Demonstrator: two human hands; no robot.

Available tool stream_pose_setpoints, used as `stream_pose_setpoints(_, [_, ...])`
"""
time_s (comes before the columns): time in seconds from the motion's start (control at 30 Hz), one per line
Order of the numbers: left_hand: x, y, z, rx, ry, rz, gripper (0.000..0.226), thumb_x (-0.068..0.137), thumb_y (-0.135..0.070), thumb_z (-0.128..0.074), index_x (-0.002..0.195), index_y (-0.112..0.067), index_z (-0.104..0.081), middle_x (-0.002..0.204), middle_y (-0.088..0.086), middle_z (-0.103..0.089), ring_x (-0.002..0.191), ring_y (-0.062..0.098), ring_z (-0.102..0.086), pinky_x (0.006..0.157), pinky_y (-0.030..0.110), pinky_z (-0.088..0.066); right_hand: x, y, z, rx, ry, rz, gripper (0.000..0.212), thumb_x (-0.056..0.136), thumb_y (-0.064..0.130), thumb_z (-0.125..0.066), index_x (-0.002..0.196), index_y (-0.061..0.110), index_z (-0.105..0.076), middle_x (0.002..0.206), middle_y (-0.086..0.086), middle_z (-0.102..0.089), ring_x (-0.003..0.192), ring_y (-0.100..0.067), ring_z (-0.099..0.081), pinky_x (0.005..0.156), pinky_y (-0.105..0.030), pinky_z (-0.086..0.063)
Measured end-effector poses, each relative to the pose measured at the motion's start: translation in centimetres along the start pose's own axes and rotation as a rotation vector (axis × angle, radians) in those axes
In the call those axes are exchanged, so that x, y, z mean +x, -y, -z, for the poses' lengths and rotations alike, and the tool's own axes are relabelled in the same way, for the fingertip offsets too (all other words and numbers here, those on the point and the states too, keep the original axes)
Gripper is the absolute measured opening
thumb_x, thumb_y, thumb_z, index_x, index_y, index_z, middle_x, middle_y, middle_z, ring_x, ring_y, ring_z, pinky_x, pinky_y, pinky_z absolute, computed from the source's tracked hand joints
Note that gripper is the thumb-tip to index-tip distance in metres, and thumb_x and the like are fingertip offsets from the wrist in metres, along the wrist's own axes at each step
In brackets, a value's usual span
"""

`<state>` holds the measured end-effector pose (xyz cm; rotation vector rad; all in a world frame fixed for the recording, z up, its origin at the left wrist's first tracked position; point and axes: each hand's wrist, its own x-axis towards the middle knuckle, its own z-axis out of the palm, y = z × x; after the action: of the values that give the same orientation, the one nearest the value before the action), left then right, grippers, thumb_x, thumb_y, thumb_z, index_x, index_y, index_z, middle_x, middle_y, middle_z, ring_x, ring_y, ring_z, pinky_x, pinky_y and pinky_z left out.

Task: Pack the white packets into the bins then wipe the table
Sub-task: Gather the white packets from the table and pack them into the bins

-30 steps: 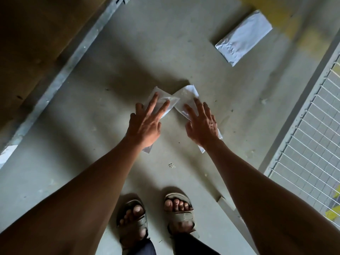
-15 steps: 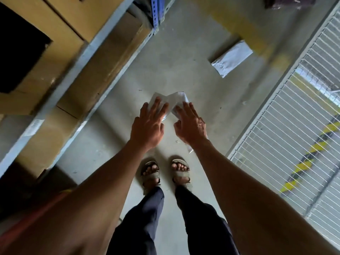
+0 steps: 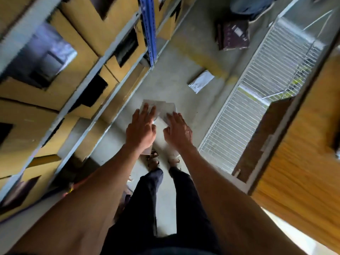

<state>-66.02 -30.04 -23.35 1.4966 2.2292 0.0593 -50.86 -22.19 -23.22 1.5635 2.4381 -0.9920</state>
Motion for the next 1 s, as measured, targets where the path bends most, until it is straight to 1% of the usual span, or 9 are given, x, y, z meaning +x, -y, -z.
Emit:
stream_pose_setpoints(0.1, [-3.0,-2.6,4.5,-0.036,-0.024,-0.020,0.070,0.097,-0.033,-0.030,0.166,-0.023,-0.030,0.170,0.014,-0.032,0.145,0.048,-0.041,0.108,0.058,-0.050,-4.3,1.4,3.9,0.042,-0.089,0.014,0.070,0.084,0.038,-0.041,0.150,0.020,-0.054,0.159,-0.010,-0.049,0.149,-0.032,-0.043,0.102,-0.057,-0.056])
stream_pose_setpoints(0.17, [-4.8,-4.4,6.8,-0.053,-0.026,-0.047,0.071,0.096,-0.035,-0.027,0.165,-0.024,-0.030,0.169,0.015,-0.033,0.145,0.049,-0.041,0.108,0.061,-0.049,-7.0,1.9,6.3,0.068,-0.128,0.005,0.068,0.084,0.034,-0.044,0.149,0.018,-0.056,0.157,-0.013,-0.051,0.147,-0.034,-0.046,0.100,-0.057,-0.056])
stream_pose_setpoints(0.4, [-8.8,-9.8,10.3,-0.059,0.099,-0.067,0.071,0.104,-0.027,-0.044,0.168,-0.034,-0.015,0.176,0.000,-0.015,0.155,0.037,-0.026,0.115,0.059,-0.043,-14.9,0.8,9.9,0.067,-0.127,-0.057,0.060,0.087,0.029,-0.048,0.145,0.014,-0.056,0.152,-0.014,-0.053,0.141,-0.034,-0.050,0.096,-0.055,-0.059])
stream_pose_setpoints(0.5, [-10.8,-11.3,9.7,-0.033,0.174,-0.131,0.070,0.105,-0.029,-0.040,0.169,-0.032,-0.012,0.177,0.000,-0.014,0.155,0.035,-0.024,0.115,0.059,-0.042,-19.3,-1.0,9.7,0.059,-0.084,-0.134,0.055,0.094,0.026,-0.056,0.149,0.018,-0.052,0.158,-0.008,-0.047,0.142,-0.031,-0.047,0.093,-0.055,-0.059])
stream_pose_setpoints(0.63, [-13.7,-13.1,8.1,0.110,0.290,-0.287,0.071,0.105,-0.031,-0.041,0.169,-0.031,-0.009,0.176,0.000,-0.013,0.155,0.031,-0.023,0.111,0.057,-0.047,-24.5,-4.6,8.1,0.121,-0.016,-0.283,0.061,0.098,0.033,-0.051,0.158,0.025,-0.042,0.170,-0.007,-0.032,0.154,-0.028,-0.032,0.113,-0.053,-0.047])
stream_pose_setpoints(0.73, [-15.8,-15.3,6.8,0.193,0.391,-0.391,0.069,0.108,-0.030,-0.043,0.169,-0.029,-0.012,0.176,-0.001,-0.016,0.156,0.028,-0.024,0.109,0.054,-0.048,-28.2,-7.3,6.8,0.187,-0.027,-0.383,0.070,0.089,0.043,-0.037,0.157,0.030,-0.038,0.169,-0.004,-0.033,0.152,-0.028,-0.036,0.112,-0.054,-0.048])
stream_pose_setpoints(0.8, [-17.2,-17.7,5.6,0.248,0.458,-0.462,0.067,0.109,-0.029,-0.045,0.169,-0.030,-0.014,0.176,-0.004,-0.018,0.156,0.025,-0.024,0.108,0.053,-0.048,-31.1,-9.1,6.6,0.227,-0.050,-0.434,0.067,0.090,0.036,-0.046,0.156,0.029,-0.040,0.166,-0.006,-0.037,0.149,-0.031,-0.040,0.112,-0.051,-0.048])
stream_pose_setpoints(0.9, [-19.3,-21.7,3.0,0.319,0.586,-0.575,0.066,0.111,-0.034,-0.046,0.169,-0.037,-0.014,0.176,-0.009,-0.015,0.159,0.023,-0.020,0.118,0.050,-0.040,-35.4,-12.3,5.3,0.266,-0.102,-0.492,0.070,0.087,0.041,-0.042,0.156,0.029,-0.044,0.165,-0.007,-0.039,0.150,-0.030,-0.040,0.115,-0.047,-0.046])
stream_pose_setpoints(1.0, [-21.3,-26.1,-0.5,0.332,0.683,-0.711,0.066,0.112,-0.035,-0.048,0.169,-0.034,-0.016,0.176,-0.007,-0.015,0.160,0.026,-0.020,0.126,0.041,-0.027,-40.4,-16.0,3.6,0.307,-0.178,-0.543,0.072,0.082,0.041,-0.039,0.152,0.028,-0.050,0.162,-0.005,-0.044,0.144,-0.030,-0.046,0.109,-0.049,-0.050])
